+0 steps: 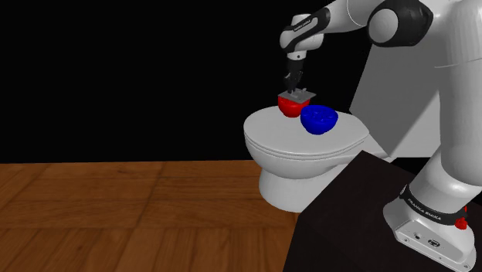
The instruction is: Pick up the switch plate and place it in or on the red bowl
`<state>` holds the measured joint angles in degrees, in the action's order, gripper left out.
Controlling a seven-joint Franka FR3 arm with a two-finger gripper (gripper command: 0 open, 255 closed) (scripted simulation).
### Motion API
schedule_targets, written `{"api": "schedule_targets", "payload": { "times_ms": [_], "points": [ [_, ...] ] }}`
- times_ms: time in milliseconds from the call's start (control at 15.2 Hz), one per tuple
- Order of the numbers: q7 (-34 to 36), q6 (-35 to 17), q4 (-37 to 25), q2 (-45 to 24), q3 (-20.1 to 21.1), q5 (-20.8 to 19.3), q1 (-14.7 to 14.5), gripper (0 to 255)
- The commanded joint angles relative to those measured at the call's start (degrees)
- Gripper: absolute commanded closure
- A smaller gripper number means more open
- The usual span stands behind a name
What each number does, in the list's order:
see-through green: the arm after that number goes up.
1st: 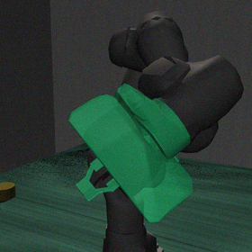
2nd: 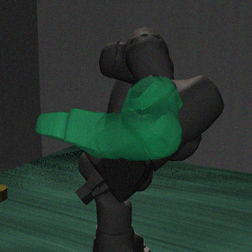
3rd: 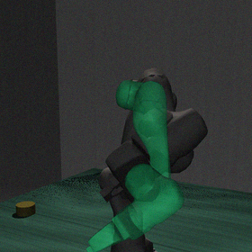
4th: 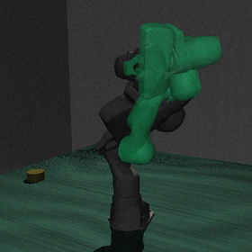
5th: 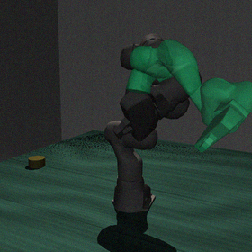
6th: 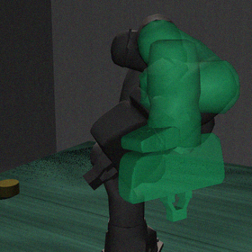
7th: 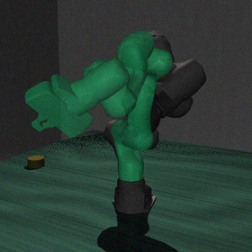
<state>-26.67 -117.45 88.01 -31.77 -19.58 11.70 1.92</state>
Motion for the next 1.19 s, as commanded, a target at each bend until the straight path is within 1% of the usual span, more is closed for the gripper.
{"api": "schedule_targets", "payload": {
  "times_ms": [0,132,660,726,1056,1122],
  "points": [
    [-0.2,-1.3,0.7,-0.6,0.1,0.2,0.0,255],
    [-0.3,-2.2,1.1,-1.0,0.3,0.4,0.1,255],
    [-0.3,-2.2,1.1,-1.1,0.3,0.4,0.1,255],
    [-0.3,-2.2,1.1,-1.1,0.3,0.4,0.1,0],
    [-0.3,-2.2,1.1,-1.1,0.3,0.4,0.1,0],
    [-0.1,-0.7,0.4,-0.3,0.1,0.1,0.0,0]
  ]
}}
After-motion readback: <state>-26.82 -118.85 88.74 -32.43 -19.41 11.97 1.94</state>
